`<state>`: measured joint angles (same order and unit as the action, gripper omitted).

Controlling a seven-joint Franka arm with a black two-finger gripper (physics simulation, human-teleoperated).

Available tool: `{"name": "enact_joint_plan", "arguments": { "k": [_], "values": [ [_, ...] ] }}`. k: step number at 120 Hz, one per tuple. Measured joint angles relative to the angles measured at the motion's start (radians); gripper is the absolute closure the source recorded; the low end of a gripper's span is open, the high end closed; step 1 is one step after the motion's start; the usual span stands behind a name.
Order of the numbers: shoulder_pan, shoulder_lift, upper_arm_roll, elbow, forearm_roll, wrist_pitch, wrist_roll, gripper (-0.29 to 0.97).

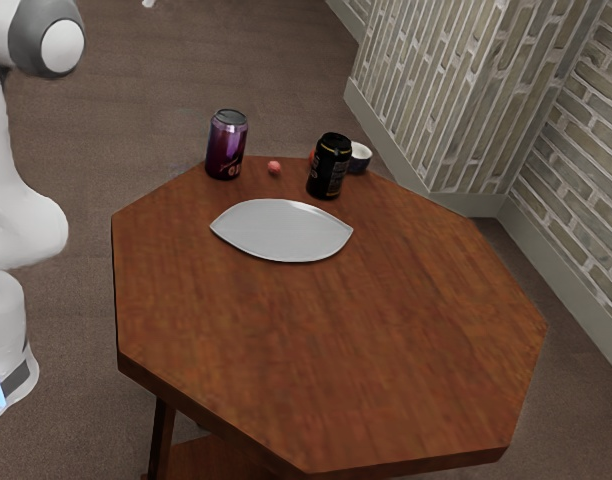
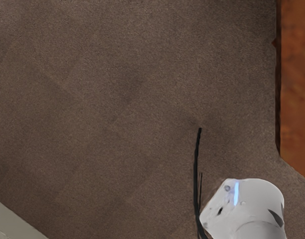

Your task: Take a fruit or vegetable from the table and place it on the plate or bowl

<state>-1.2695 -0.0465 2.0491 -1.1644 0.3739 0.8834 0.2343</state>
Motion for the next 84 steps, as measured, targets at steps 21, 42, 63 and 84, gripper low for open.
{"name": "enact_joint_plan", "arguments": {
  "k": [21, 42, 63, 84],
  "values": [
    [-0.073, 0.001, 0.015, -0.008, 0.035, 0.189, 0.106, 0.02],
    [-0.087, 0.059, -0.089, 0.064, 0.045, 0.271, 0.189, 0.02],
    [-0.156, -0.068, -0.235, -0.218, -0.157, 0.428, 0.243, 0.03],
    [-0.273, -0.585, -0.377, -0.247, -0.046, 0.514, 0.266, 0.03]
  ]
}}
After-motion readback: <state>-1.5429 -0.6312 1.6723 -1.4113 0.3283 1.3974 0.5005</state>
